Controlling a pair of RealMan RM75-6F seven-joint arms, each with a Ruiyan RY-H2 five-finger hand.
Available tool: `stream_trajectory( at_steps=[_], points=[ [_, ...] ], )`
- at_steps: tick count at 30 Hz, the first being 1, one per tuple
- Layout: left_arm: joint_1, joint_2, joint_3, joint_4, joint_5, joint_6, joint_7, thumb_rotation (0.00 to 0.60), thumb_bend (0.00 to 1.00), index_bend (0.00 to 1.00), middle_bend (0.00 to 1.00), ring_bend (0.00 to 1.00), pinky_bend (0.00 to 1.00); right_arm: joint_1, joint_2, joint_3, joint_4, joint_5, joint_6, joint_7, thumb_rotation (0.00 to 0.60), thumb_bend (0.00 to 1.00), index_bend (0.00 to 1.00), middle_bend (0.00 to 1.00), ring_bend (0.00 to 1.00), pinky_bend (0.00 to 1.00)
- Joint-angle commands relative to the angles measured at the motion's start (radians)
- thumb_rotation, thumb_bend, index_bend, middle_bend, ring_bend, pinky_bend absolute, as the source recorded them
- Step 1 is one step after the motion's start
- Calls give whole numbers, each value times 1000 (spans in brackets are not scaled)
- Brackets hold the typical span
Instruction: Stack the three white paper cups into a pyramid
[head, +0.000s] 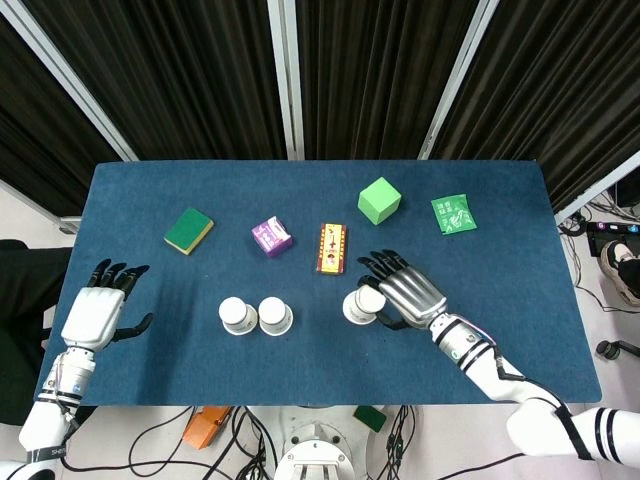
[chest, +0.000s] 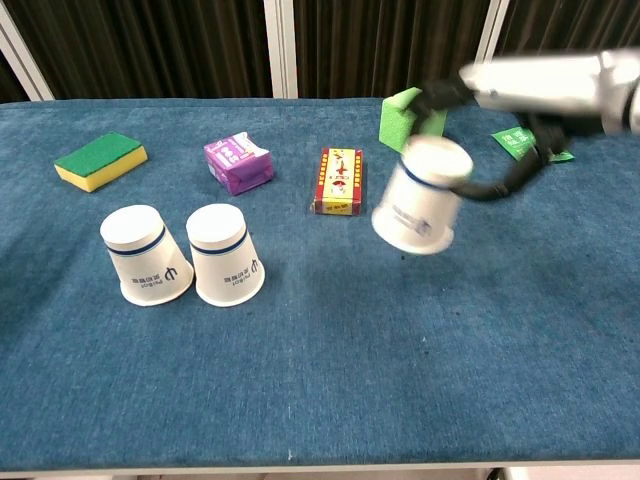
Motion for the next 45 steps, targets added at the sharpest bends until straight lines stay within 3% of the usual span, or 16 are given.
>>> stream_trajectory(
  at_steps=[1,10,21,30,40,45],
  points=[
    [6,4,1,1,-1,4,-5,499,305,135,218,129,0,60,-1,49,-49,-2,-10,-2,600,551,409,134,0,104],
    [21,6,5,20,4,10,-24,497,305,135,218,129,0,250,-172,105,-12,189,-37,-141,600,552,413,137,0,111],
    [34,6,6,48,-2,6,-54,497,305,135,218,129,0,440,-347,121,103,396,9,-284,600,552,418,141,0,113],
    [42,4,3,65,-12,0,-71,498,305,136,218,129,0,519,-381,113,149,497,24,-314,600,552,405,141,0,113],
    [44,1,-1,71,-14,-5,-72,499,305,135,218,129,0,555,-388,94,165,518,28,-293,600,551,369,141,0,113],
    [47,-3,-5,75,-16,-1,-69,499,305,136,219,128,0,568,-390,86,165,525,33,-286,600,552,302,141,0,99]
  ],
)
